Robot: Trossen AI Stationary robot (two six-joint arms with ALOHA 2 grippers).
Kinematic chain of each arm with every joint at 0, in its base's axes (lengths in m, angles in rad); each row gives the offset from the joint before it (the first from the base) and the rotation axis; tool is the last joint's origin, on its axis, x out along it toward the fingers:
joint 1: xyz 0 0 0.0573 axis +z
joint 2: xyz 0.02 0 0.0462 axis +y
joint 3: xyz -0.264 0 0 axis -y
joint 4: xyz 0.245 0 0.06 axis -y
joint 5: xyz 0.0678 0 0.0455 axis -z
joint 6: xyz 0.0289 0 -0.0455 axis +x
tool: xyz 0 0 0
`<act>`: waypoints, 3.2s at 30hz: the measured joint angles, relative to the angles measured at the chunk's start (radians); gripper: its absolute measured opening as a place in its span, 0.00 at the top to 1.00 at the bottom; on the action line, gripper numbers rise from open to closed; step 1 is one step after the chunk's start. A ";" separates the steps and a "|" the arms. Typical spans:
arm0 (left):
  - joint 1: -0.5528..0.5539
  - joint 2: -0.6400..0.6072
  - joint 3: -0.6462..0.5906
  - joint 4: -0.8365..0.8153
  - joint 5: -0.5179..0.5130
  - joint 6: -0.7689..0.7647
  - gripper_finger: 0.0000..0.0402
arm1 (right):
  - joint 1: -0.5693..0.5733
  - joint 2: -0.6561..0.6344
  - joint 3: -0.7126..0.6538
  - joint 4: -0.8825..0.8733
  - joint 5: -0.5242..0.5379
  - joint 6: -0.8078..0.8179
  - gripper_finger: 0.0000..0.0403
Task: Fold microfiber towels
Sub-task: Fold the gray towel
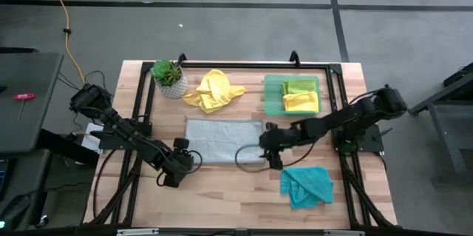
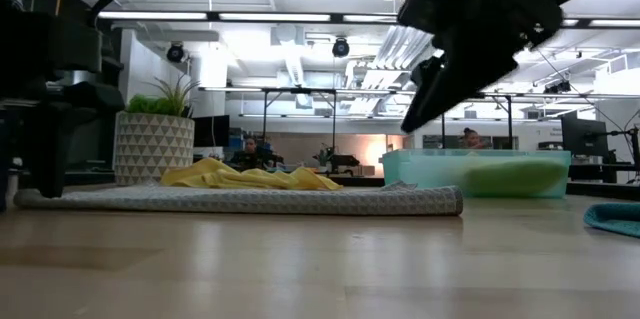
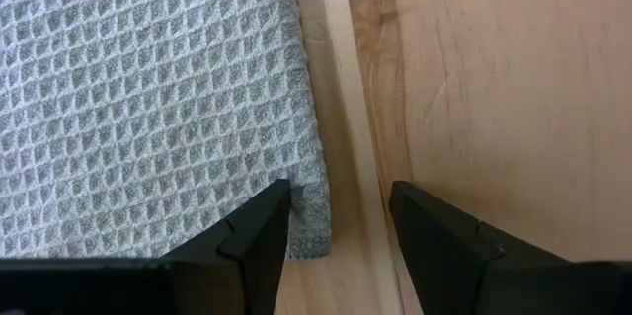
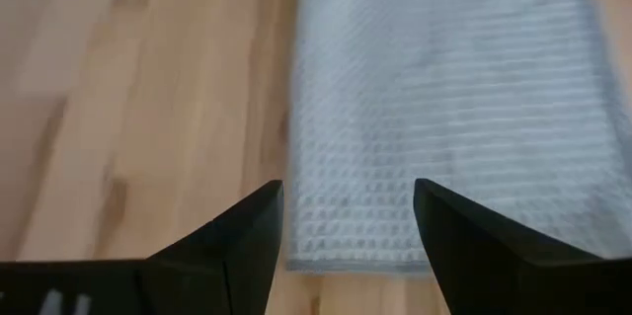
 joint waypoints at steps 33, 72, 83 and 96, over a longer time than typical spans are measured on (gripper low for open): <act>-0.003 0.003 -0.002 0.003 -0.009 -0.053 0.80 | 0.142 0.250 0.117 -0.143 0.083 0.048 0.81; 0.359 -0.279 0.101 -0.216 0.066 -0.116 1.00 | -0.086 0.016 0.116 -0.303 -0.089 0.347 1.00; 0.400 -0.146 0.101 -0.227 0.010 -0.189 1.00 | -0.110 0.016 0.116 -0.374 -0.005 0.441 1.00; 0.400 -0.066 0.101 -0.202 -0.023 -0.222 1.00 | -0.110 0.017 0.116 -0.364 0.032 0.498 1.00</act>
